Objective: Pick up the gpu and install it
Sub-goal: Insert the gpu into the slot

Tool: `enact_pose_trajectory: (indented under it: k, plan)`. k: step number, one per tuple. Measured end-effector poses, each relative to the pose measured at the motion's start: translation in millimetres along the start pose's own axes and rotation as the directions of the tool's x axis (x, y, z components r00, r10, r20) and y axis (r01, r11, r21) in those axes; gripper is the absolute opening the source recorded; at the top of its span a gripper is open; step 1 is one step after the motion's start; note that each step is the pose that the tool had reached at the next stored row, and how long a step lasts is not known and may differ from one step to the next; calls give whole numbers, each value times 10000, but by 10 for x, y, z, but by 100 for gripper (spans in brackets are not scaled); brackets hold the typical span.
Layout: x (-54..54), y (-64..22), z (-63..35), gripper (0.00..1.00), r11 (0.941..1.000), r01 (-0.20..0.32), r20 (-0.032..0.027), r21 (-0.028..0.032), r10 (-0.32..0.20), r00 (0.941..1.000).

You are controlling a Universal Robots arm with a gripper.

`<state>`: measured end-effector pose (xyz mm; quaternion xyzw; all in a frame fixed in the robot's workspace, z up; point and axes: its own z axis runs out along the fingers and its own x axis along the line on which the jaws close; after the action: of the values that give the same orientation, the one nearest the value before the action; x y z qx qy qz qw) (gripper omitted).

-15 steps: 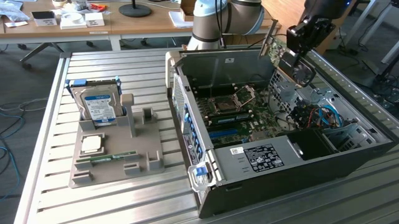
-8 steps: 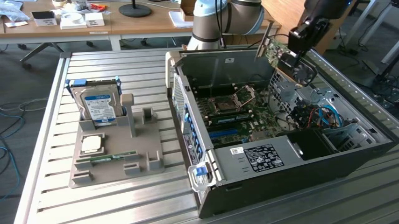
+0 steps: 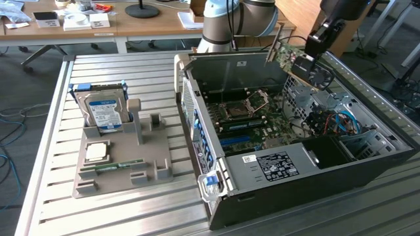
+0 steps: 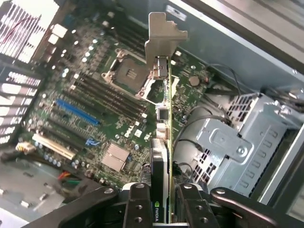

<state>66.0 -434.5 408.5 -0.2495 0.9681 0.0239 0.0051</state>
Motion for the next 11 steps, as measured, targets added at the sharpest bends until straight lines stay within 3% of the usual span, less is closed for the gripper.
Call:
enact_pose_trajectory:
  k: [5,11]
  plan:
    - [0,0,2,27,9961,878,-42,-13,-879,9961]
    - [0,0,4,27,9816,1908,-87,-37,-1908,9816]
